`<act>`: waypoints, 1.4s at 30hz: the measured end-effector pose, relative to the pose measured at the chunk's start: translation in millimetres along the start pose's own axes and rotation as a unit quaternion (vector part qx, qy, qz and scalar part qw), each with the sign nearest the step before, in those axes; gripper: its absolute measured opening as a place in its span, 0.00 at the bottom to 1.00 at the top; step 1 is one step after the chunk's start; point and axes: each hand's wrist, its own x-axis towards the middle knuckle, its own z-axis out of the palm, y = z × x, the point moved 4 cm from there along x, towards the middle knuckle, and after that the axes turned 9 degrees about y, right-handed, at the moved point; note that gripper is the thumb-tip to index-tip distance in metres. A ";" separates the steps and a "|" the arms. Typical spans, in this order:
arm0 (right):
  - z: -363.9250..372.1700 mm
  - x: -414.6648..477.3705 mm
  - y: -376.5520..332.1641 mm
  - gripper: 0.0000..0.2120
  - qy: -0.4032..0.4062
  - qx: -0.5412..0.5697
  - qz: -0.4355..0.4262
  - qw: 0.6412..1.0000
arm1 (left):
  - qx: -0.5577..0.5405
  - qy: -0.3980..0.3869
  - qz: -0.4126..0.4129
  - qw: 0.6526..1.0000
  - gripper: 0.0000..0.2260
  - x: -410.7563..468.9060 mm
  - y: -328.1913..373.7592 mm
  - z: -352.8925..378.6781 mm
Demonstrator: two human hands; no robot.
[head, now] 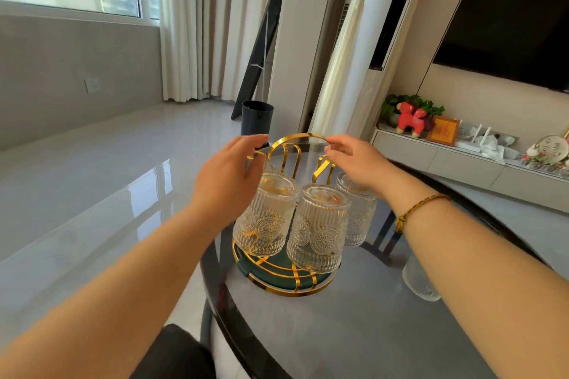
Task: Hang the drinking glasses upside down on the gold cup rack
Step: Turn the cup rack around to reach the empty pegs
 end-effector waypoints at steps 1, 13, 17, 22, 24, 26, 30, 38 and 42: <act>0.6 0.3 -0.7 0.18 -0.002 0.006 -0.003 1.000 | 0.034 -0.065 0.007 0.997 0.17 11.0 4.1 10.7; -16.2 2.9 10.3 0.10 0.043 0.069 0.011 0.997 | 0.155 -0.169 0.057 0.972 0.12 57.9 20.8 39.0; -25.4 -5.5 19.3 0.09 0.036 0.081 0.016 0.996 | 0.153 -0.200 0.064 0.966 0.11 66.0 23.6 49.5; -31.2 -22.0 23.4 0.10 0.016 0.094 0.022 0.995 | 0.172 -0.231 0.073 0.955 0.11 73.9 28.1 62.0; -28.2 -30.2 20.9 0.13 -0.004 0.086 0.010 0.996 | 0.181 -0.235 0.083 0.951 0.11 75.1 31.4 65.4; -23.6 -39.4 17.2 0.16 -0.027 0.094 -0.002 0.995 | 0.195 -0.231 0.091 0.949 0.11 72.8 35.7 68.5; -18.4 -53.4 12.5 0.20 -0.056 0.101 -0.035 0.993 | 0.207 -0.222 0.077 0.950 0.12 62.7 46.3 73.8; -24.3 -68.3 49.8 0.18 0.055 0.108 0.023 0.992 | 0.195 -0.240 -0.043 0.950 0.18 40.3 67.4 78.8; -20.3 -76.7 62.1 0.17 0.041 0.097 0.053 0.993 | 0.160 -0.229 -0.088 0.956 0.13 25.6 71.6 84.7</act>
